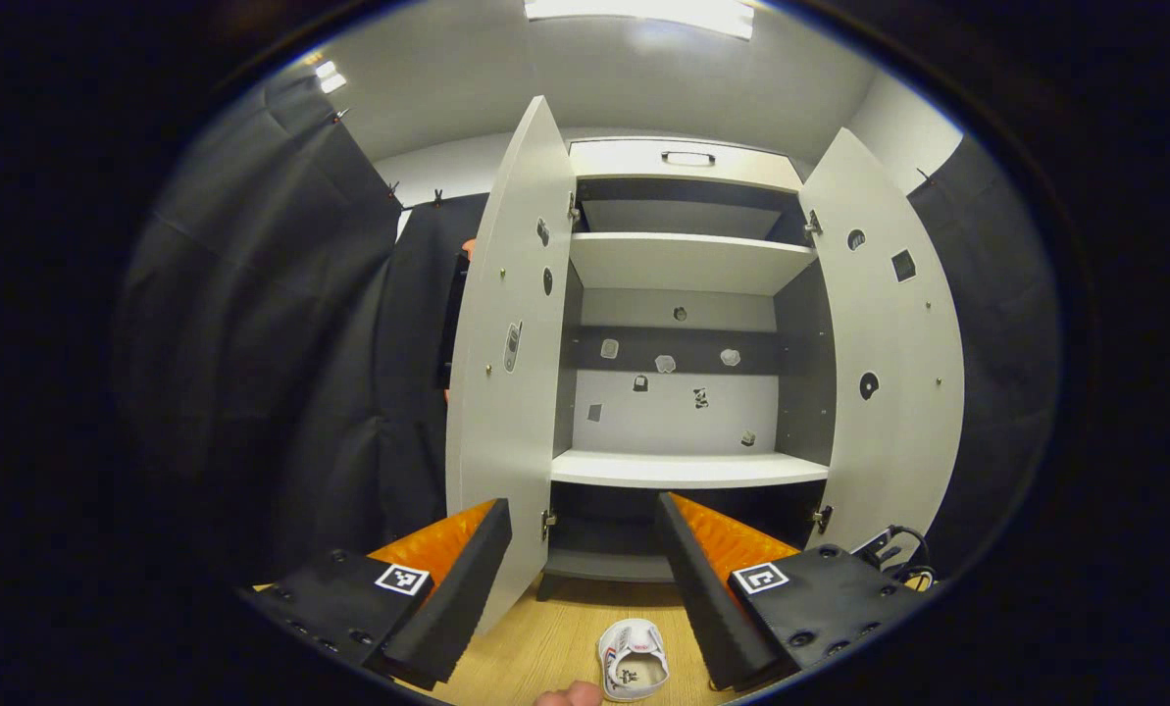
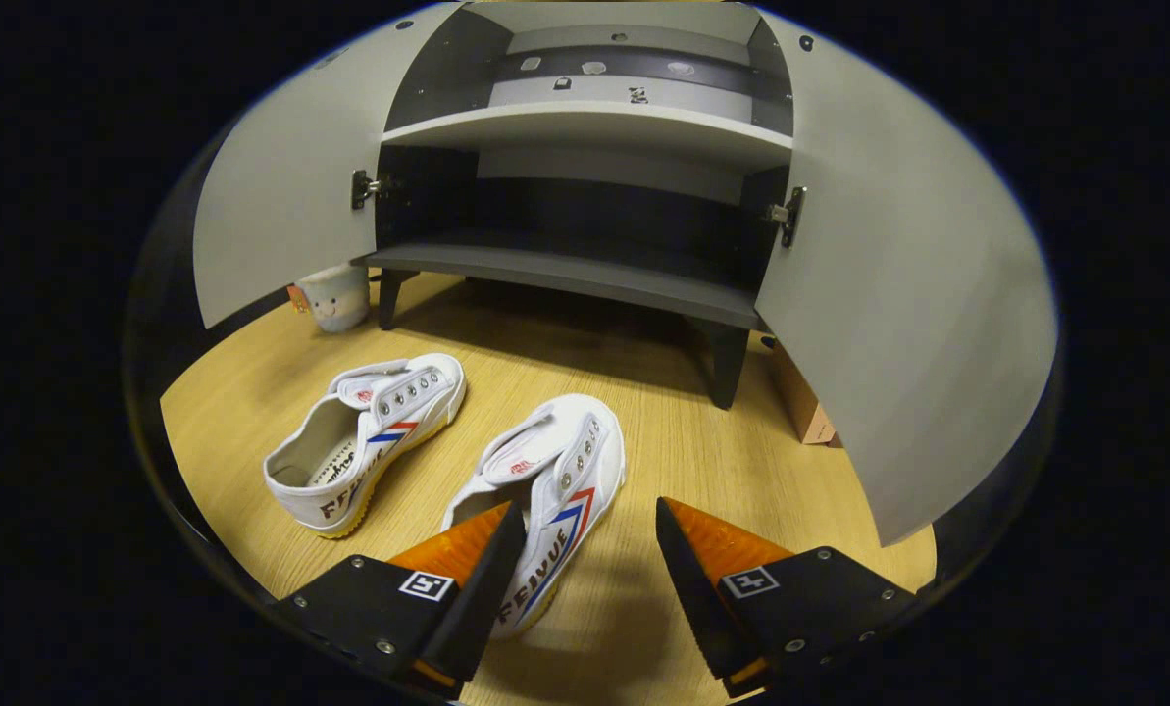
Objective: Grab one shoe with the right hand and put it into the shoe cabinet, grab the other shoe with the left hand and put it into the shoe cabinet; then close the right door with the right hand and the left door with the left hand.
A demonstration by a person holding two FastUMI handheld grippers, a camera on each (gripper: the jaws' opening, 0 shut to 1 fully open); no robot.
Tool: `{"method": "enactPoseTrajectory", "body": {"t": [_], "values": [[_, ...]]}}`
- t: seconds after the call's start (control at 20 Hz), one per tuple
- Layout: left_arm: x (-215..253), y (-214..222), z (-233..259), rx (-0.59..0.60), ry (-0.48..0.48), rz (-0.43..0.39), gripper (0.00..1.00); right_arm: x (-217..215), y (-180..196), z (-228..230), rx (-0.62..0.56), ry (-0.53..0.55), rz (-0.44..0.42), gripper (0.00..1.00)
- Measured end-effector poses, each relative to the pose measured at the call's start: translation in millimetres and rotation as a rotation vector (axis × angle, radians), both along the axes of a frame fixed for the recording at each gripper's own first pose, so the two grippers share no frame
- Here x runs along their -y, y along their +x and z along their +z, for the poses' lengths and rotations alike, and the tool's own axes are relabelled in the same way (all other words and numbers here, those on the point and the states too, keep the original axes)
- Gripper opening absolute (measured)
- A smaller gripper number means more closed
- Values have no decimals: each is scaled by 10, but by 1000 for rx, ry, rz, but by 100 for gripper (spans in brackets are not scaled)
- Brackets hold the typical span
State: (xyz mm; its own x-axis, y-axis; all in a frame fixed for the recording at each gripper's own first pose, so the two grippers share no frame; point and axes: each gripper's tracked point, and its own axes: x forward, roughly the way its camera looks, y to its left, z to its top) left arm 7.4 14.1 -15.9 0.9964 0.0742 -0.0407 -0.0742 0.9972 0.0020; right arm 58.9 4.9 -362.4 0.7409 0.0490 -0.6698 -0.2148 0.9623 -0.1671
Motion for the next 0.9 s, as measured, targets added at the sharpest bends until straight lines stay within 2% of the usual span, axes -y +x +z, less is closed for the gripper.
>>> {"method": "enactPoseTrajectory", "body": {"t": [0.15, 0.35, 0.45, 0.55, 0.6, 0.75, 0.9], "values": [[-23, -15, 17, 4, 7, 4, 96, 38, 217, -124, 3, -7, -36, 82], [-93, -70, 21, 5, 9, 22, 96, -13, 330, -339, -77, 68, -76, 69], [-137, -74, 9, 2, 6, 32, 99, 15, 376, -354, -46, 35, -58, 55], [-154, -91, -29, -8, 9, 38, 96, 201, 417, -352, -10, -62, -73, 32], [-161, -99, -26, -7, 11, 40, 96, 150, 441, -315, 0, -34, -71, 5], [-159, -80, -25, -3, 0, 36, 96, 149, 399, -278, -10, -3, -82, 1], [-134, -71, -65, -7, -11, 25, 96, 139, 349, -20, 52, -7, -55, 1]]}}
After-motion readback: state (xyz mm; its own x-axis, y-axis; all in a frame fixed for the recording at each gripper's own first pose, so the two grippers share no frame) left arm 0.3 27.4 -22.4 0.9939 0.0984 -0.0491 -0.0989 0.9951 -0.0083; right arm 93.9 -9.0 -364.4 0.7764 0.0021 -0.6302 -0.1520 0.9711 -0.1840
